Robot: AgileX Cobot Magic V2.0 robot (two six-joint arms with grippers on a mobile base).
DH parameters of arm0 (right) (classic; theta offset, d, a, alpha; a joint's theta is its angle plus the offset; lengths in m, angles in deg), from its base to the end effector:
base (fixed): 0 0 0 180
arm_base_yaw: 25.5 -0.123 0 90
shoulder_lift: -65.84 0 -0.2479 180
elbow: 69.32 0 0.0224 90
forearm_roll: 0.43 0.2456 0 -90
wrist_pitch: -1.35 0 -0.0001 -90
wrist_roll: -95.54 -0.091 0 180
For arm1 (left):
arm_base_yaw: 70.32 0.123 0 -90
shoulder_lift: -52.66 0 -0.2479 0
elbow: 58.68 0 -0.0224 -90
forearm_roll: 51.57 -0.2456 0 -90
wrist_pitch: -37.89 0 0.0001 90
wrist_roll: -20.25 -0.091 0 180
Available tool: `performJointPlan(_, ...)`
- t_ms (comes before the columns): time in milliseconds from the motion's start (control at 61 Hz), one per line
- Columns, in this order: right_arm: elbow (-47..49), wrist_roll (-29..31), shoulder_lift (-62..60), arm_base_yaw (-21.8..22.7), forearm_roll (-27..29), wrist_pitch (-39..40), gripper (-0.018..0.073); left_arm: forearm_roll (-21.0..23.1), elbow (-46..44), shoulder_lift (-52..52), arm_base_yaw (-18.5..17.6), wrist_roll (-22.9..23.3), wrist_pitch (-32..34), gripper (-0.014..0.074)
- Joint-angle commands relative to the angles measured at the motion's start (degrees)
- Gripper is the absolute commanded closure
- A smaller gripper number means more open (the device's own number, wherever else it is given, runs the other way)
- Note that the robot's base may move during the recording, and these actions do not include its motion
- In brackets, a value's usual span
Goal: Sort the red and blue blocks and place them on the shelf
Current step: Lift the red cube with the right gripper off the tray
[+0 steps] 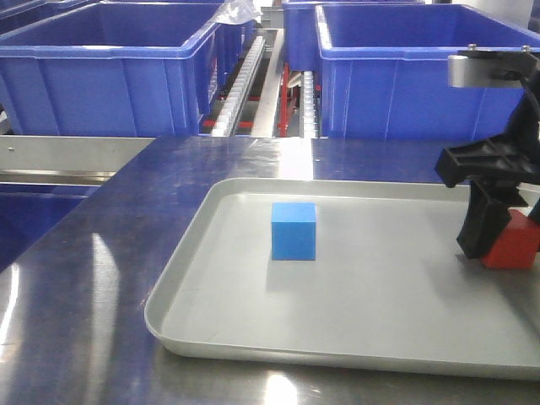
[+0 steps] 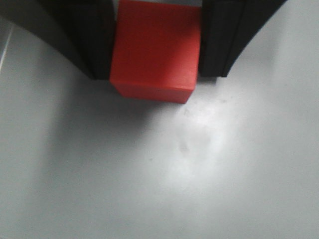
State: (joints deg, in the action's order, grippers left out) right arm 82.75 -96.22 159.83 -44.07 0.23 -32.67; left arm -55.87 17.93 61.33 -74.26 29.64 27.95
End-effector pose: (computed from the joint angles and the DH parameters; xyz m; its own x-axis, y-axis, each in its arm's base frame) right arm 0.2601 0.0880 0.1763 -0.9141 -0.0822 -0.3971 -0.1291 0.9873 0.0927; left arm 0.0883 -0.0049 0.1946 -0.0949 -0.0835 -0.9920 0.0475 0.9950 -0.0883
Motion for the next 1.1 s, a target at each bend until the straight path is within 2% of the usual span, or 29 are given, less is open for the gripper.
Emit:
performJointPlan(0,1.7,0.2,-2.0,0.1,-0.7,1.9,0.0408,0.4,2.4,-1.1,-0.1,0.1,4.6,0.0461)
performJointPlan(180,1.7,0.2,-3.2,0.1,-0.7,2.3,0.0506,0.4,2.4,-1.1,-0.1,0.1,4.6,0.0461)
performJointPlan(328,1.7,0.2,-7.2,0.1,-0.7,5.3,0.0510,0.4,2.4,-1.1,-0.1,0.1,4.6,0.0461)
performJointPlan(557,1.7,0.2,-17.8,0.1,-1.1,14.4,0.0510,0.4,2.4,-1.1,-0.1,0.1,4.6,0.0461)
performJointPlan(689,1.6,0.2,-23.6,0.5,-3.2,18.1,0.0510,0.4,2.4,-1.1,-0.1,0.1,4.6,0.0461)
performJointPlan(836,1.5,0.2,-29.3,3.5,-5.8,18.7,0.0510,0.4,2.4,-1.1,-0.1,0.1,4.6,0.0461)
performJointPlan(1082,-3.0,0.2,-39.3,12.5,-5.9,18.9,0.0510,0.4,2.4,-1.1,-0.1,0.1,4.6,0.0461)
